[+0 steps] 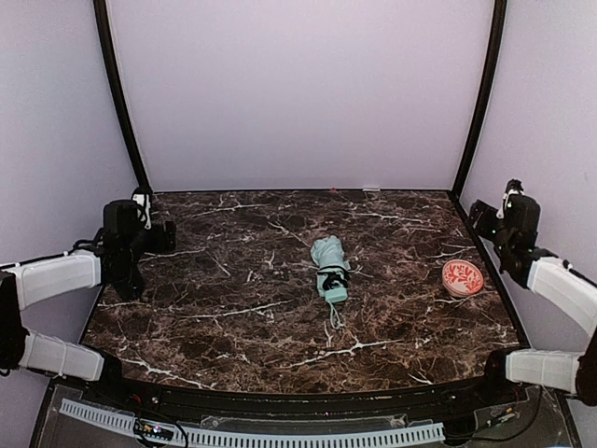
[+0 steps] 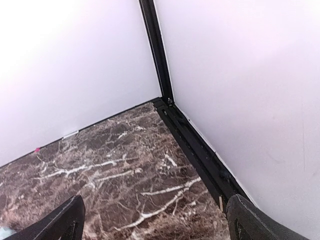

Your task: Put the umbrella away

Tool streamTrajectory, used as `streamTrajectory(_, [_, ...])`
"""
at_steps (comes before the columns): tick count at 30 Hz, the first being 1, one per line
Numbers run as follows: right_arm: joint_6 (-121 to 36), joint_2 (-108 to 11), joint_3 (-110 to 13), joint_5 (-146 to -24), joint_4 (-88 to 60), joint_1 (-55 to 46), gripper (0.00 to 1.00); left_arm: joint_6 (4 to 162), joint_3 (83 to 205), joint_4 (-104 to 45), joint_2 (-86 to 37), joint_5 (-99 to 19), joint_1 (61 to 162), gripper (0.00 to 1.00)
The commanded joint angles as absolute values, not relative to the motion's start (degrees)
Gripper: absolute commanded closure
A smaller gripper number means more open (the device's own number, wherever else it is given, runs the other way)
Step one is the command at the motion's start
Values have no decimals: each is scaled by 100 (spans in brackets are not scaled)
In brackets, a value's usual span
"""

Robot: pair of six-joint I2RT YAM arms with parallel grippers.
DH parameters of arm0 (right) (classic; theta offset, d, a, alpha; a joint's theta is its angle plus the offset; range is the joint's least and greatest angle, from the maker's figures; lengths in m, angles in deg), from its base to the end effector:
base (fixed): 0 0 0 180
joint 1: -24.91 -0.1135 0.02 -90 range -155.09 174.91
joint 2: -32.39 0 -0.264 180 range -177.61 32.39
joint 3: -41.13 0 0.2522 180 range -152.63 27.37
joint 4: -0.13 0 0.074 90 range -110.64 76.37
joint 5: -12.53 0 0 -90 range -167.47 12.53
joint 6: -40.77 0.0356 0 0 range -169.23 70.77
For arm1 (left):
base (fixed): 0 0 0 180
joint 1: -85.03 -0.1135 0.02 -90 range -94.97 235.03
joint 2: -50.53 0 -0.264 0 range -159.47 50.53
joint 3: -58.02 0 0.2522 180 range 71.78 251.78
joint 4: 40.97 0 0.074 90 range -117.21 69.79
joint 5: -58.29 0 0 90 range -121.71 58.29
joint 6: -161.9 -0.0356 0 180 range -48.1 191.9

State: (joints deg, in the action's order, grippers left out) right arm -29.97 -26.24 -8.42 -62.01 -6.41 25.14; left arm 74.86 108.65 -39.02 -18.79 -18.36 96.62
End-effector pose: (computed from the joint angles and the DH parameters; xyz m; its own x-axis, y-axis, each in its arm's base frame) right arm 0.2359 -0.0104 0.2699 -0.1682 0.3186 -0.9328 0.3348 0.9085 0.2499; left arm 0.2635 -0.0457 0.2414 -0.3440 0.0193 -0.9388 -0.0340 0.9989 0.0330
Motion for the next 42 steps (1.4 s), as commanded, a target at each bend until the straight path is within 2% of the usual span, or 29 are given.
streamTrajectory(1, [-3512,-1752,910,-5998,2084,2739,0,6996,9409,-7282,-1532,-773,9435,1])
streamTrajectory(4, [-3636,-1451,1890,-5689,3207,2801,0,6895,9246,-7188,-1571,-844,9149,1])
streamTrajectory(7, [-3640,-1458,2315,-5554,3455,2829,0,6771,8983,-7558,-1829,-653,9120,1])
streamTrajectory(11, [-3693,-1839,2921,-5717,4540,2833,0,6842,8600,-8673,-2465,-1671,9067,1])
streamTrajectory(14, [-3743,-2584,3133,-5649,5735,2855,0,6627,8643,-9295,-3121,-1595,9050,1])
streamTrajectory(18, [-3947,-3764,2806,-6141,6569,2866,0,6516,8520,-10377,-3805,-1841,8977,1])
streamTrajectory(20, [-4085,-4514,2597,-6450,7085,2864,0,6612,8453,-10299,-3830,-1972,8923,1])
streamTrajectory(22, [-4208,-5350,2412,-6749,7650,2865,0,6477,8381,-10831,-4089,-2115,8913,1])
streamTrajectory(23, [-4245,-5717,2357,-6903,8017,2868,0,6553,8404,-10541,-3955,-2133,8912,1])
streamTrajectory(24, [-4275,-5697,2299,-7046,7894,2878,0,6579,8436,-10346,-3884,-2194,8897,1])
streamTrajectory(26, [-4290,-5368,1965,-6992,6694,2884,0,6514,8445,-10650,-4046,-2264,8869,1])
streamTrajectory(30, [-4399,-5442,1508,-7289,5947,2876,0,6566,8500,-10435,-4008,-2350,8830,1])
streamTrajectory(32, [-4396,-5555,1553,-7371,6266,2875,0,6587,8517,-10329,-3962,-2351,8820,1])
streamTrajectory(42, [-4580,-5543,1388,-7761,5928,2867,0,6615,8547,-10342,-3989,-2302,8808,1])
